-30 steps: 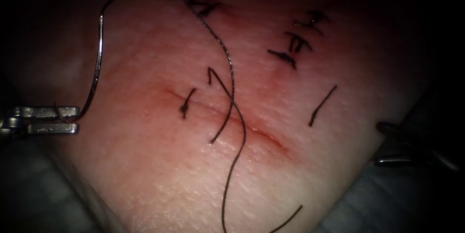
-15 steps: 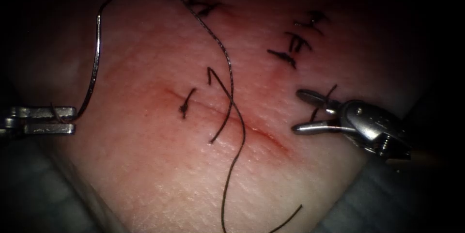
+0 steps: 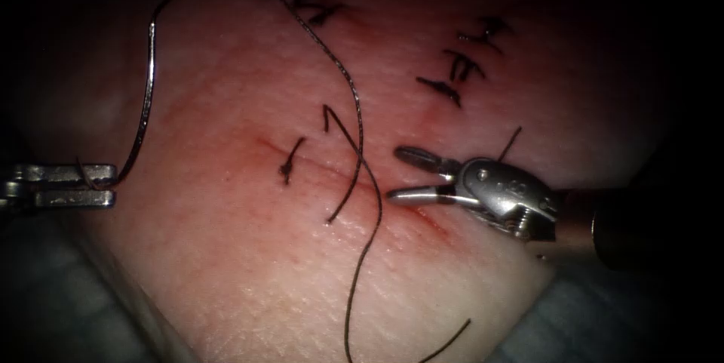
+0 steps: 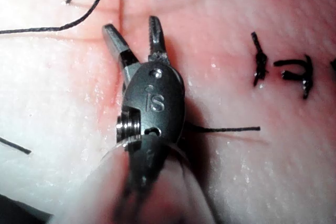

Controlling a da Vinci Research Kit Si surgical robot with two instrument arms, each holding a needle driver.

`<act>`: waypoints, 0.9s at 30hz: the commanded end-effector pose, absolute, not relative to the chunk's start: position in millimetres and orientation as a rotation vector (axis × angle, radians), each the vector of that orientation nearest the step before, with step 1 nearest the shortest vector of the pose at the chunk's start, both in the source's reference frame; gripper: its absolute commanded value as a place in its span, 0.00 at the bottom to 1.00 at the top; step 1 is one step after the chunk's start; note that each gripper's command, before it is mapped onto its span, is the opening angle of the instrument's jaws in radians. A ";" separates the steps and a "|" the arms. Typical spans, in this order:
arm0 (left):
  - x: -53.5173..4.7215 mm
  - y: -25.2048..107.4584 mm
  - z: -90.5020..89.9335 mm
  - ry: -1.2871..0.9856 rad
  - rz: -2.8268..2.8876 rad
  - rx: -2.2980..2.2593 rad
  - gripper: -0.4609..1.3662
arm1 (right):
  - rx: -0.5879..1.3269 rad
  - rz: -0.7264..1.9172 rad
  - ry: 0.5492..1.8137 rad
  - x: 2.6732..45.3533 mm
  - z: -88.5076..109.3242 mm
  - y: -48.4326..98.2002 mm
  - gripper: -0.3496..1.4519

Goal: Wound Closure
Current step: With the right tool grab the suture and pull it away from the wound

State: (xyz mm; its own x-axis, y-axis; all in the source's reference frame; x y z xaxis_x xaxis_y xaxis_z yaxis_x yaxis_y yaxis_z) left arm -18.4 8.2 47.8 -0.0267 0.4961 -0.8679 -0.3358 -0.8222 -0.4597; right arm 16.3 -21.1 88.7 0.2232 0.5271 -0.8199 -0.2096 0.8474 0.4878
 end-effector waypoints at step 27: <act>-18.5 8.1 47.8 -0.179 1.908 -1.694 0.06 | 0.345 0.495 1.275 21.8 88.1 -24.3 0.44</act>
State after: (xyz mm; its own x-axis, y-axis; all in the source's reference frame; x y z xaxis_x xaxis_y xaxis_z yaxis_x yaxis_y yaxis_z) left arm -18.5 8.1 47.8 -0.0295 0.4965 -0.8675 -0.3358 -0.8224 -0.4592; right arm 22.0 -24.4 88.0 0.2076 0.5356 -0.8186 -0.1600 0.8441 0.5117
